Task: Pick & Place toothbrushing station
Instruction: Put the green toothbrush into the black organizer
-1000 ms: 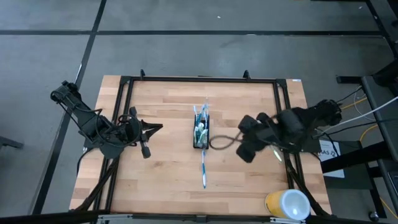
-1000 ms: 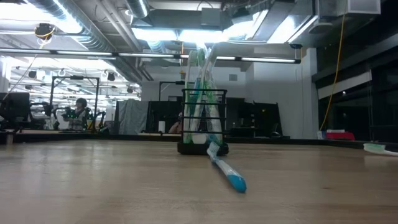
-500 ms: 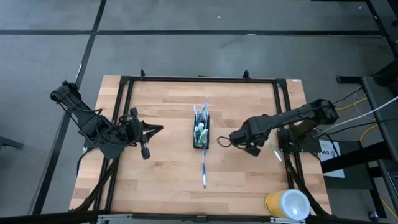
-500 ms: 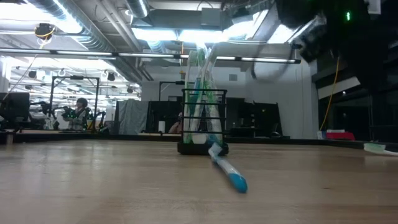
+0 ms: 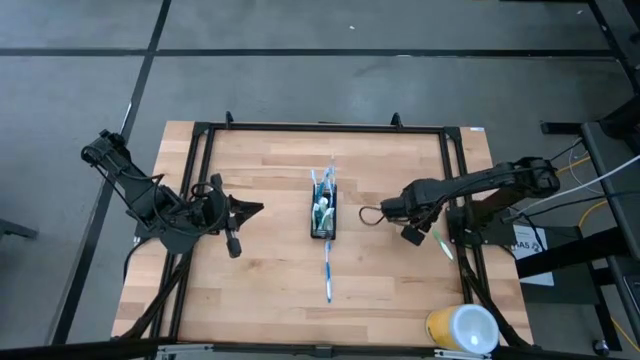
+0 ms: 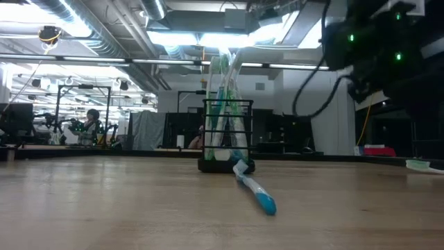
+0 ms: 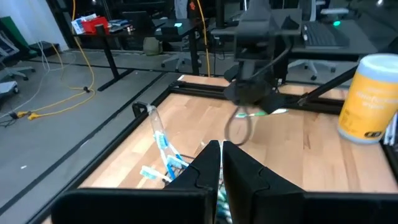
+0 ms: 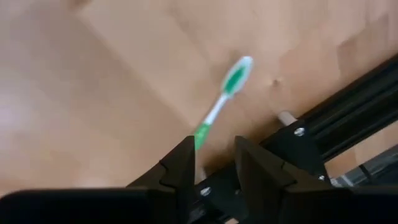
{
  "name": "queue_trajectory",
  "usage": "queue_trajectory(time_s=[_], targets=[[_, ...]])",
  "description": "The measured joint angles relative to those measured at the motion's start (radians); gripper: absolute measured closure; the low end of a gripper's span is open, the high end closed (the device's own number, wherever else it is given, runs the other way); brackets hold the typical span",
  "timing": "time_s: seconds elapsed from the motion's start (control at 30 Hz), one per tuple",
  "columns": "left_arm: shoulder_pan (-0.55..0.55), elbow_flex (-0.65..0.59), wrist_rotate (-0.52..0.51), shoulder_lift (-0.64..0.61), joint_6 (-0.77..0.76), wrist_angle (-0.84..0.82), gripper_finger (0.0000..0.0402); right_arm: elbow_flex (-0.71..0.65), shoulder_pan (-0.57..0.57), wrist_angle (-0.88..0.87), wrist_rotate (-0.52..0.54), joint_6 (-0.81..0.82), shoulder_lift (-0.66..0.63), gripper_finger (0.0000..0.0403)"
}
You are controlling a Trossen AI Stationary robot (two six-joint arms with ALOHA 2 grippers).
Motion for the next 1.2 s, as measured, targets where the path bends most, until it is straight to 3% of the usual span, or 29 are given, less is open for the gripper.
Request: queue_trajectory(time_s=[0.3,0.57,0.83,0.93,1.07,1.2], targets=[[0.024,0.0,0.0,0.0,0.075,0.158,0.0386,-0.202,-0.104,0.145,-0.064,-0.004,-0.079,0.0236],[0.058,0.039,0.004,0.0,0.173,0.218,0.0386,-0.293,-0.104,0.291,-0.067,-0.004,-0.097,0.024],[0.073,0.077,0.006,0.0,0.247,0.216,0.0386,-0.342,-0.104,0.372,-0.057,-0.001,-0.102,0.027],[0.085,0.077,0.011,0.0,0.247,0.215,0.0386,-0.345,-0.103,0.397,-0.058,-0.001,-0.104,0.0304],[0.09,0.077,0.014,0.0,0.247,0.215,0.0386,-0.345,-0.102,0.411,-0.058,0.003,-0.104,0.0378],[0.089,0.078,0.014,0.0,0.263,0.215,0.0386,-0.324,-0.102,0.405,-0.04,0.023,-0.106,0.039]])
